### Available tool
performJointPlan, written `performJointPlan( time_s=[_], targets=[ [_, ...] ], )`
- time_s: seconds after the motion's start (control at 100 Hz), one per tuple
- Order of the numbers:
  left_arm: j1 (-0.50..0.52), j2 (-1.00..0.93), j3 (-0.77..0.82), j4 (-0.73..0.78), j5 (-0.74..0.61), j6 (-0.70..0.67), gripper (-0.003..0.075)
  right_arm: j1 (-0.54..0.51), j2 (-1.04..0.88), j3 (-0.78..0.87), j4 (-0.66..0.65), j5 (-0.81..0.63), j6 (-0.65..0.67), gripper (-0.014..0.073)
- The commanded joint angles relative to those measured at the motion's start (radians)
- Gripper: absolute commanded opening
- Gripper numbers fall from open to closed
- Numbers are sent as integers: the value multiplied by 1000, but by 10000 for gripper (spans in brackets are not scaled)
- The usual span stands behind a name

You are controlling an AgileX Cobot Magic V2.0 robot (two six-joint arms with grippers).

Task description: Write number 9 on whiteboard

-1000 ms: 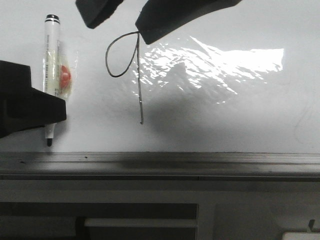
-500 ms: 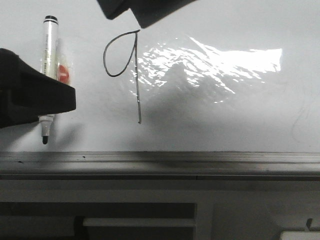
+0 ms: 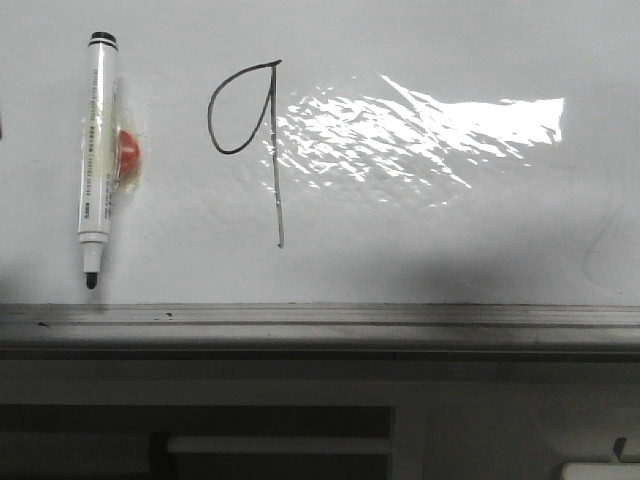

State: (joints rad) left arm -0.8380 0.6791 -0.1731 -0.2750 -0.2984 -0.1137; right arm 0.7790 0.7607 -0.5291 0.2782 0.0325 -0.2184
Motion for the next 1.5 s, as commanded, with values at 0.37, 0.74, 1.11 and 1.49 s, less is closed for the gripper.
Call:
performJointPlan(
  time_s=[0.37, 0.74, 1.11, 1.49],
  targets=[
    [1, -102, 59, 47, -57, 7, -20, -1, -368, 353, -28, -246, -10, -67],
    [1, -102, 59, 46, -57, 7, -20, -1, -383, 371, -28, -231, -10, -67],
    [1, -102, 59, 46, -57, 7, -20, -1, -383, 373, -28, -224, -10, -67],
    [1, -102, 59, 46, -57, 7, -20, -1, -383, 373, -28, -224, -10, -67]
  ],
)
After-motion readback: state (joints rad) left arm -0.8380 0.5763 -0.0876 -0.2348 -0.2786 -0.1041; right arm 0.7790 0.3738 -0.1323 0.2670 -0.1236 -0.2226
